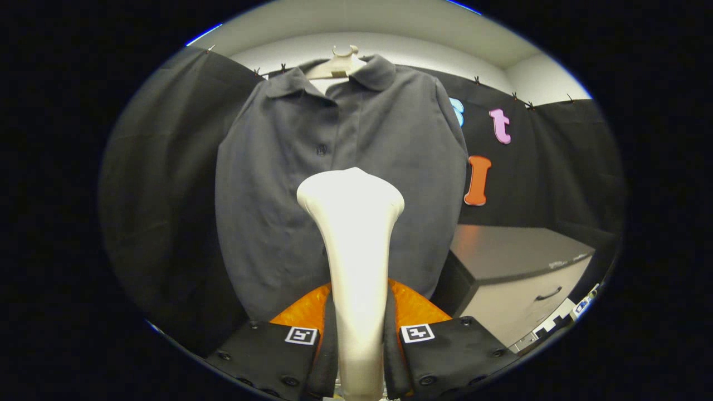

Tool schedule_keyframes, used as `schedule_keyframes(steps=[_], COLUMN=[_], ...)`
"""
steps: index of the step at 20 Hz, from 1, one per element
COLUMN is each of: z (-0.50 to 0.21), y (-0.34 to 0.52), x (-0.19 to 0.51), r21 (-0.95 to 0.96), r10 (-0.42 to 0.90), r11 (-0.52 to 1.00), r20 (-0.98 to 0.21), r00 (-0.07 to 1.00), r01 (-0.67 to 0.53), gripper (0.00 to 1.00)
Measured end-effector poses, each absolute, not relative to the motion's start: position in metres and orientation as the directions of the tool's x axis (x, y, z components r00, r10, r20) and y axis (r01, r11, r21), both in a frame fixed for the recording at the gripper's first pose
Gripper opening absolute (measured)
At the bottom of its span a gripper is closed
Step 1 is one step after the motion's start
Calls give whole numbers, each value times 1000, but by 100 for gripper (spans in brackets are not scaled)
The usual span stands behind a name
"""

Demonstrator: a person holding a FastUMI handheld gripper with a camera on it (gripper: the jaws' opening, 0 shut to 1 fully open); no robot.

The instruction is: Iron the clothes twice with a garment steamer, once on the left side and once on the right side.

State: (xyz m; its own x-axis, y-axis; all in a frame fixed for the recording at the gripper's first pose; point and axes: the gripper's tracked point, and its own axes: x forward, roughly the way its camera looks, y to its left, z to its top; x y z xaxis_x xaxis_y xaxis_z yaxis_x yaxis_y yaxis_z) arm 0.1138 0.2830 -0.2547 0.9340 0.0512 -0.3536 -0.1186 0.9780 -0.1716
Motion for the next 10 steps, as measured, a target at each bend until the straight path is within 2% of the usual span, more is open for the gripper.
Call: schedule_keyframes(steps=[6,10], z=[-168,-156], y=[361,411], x=[174,185], r21=[-128,-104], r10=[197,290], r11=[965,942], r20=[-218,-227], r00=[956,930], r01=[-228,-319], gripper=[41,41])
